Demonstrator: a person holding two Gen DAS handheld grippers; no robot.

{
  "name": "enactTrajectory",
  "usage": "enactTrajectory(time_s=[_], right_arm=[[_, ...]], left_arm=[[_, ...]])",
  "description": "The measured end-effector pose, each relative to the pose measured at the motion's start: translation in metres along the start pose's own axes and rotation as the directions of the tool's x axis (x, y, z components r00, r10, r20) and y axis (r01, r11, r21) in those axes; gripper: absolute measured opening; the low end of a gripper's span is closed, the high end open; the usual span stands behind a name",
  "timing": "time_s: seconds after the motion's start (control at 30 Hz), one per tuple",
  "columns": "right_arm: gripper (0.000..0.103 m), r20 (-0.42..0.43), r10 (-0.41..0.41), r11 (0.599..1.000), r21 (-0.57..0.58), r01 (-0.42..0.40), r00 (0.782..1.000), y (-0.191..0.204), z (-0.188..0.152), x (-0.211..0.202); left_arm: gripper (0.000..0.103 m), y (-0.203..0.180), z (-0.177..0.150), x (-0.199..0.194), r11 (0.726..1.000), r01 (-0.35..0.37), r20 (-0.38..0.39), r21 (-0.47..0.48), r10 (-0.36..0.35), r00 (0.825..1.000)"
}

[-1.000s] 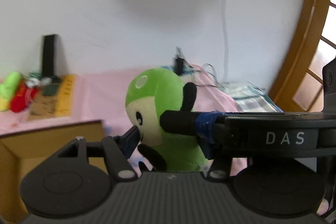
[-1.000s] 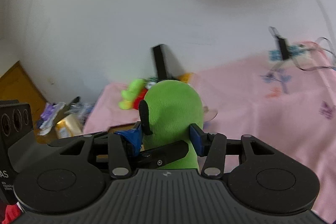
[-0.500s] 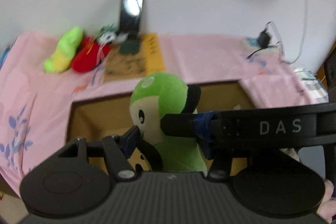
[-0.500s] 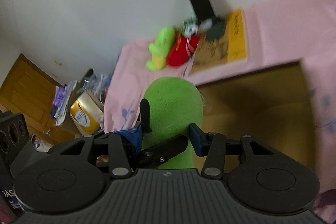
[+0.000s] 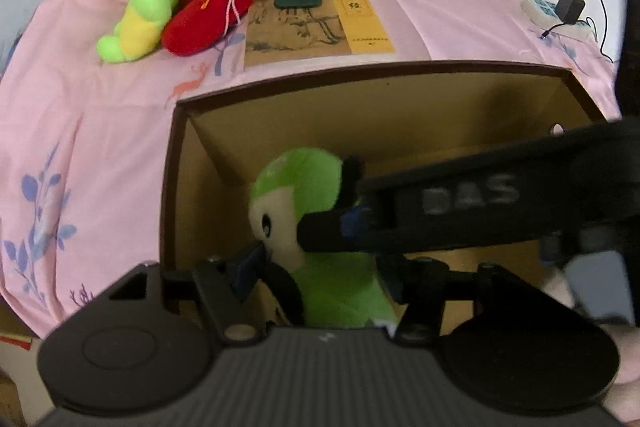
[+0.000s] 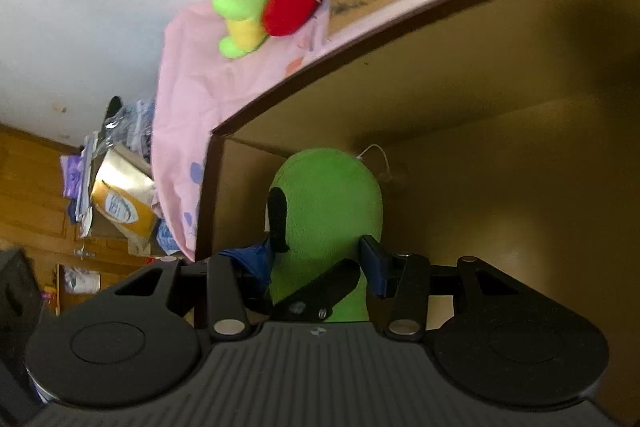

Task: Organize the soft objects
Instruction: 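Carry the green plush with the right gripper into the cardboard box, then open the right gripper to drop the green plush in the box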

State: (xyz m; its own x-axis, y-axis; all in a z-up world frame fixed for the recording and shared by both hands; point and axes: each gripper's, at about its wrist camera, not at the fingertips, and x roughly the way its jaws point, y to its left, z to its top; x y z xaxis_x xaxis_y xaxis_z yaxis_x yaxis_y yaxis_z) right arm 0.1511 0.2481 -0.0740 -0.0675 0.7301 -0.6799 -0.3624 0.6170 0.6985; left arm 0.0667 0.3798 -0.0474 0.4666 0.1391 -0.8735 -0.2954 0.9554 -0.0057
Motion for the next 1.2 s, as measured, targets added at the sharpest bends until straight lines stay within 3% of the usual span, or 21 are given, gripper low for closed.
enactTrajectory(time_s=[0.2,0.47,1.2], right_arm=[[0.033,-0.039,0.039,0.996,0.076,-0.036,0.998,-0.011,-0.003,0.007],[0.035,-0.079,0.098,0.991,0.094,-0.09,0.992,-0.013,-0.004,0.005],[0.036,0.061,0.055,0.997,-0.057,-0.051,0.997,-0.003,-0.017,-0.055]], left_arm=[[0.067,-0.005,-0.001,-0.002,0.997,-0.074,-0.006,0.032,0.074,0.997],[0.074,-0.002,-0.01,-0.033,0.991,-0.133,0.049,0.031,0.131,0.99],[0.076,-0.031,-0.025,-0.072,0.994,-0.105,0.121,-0.021,0.106,0.987]])
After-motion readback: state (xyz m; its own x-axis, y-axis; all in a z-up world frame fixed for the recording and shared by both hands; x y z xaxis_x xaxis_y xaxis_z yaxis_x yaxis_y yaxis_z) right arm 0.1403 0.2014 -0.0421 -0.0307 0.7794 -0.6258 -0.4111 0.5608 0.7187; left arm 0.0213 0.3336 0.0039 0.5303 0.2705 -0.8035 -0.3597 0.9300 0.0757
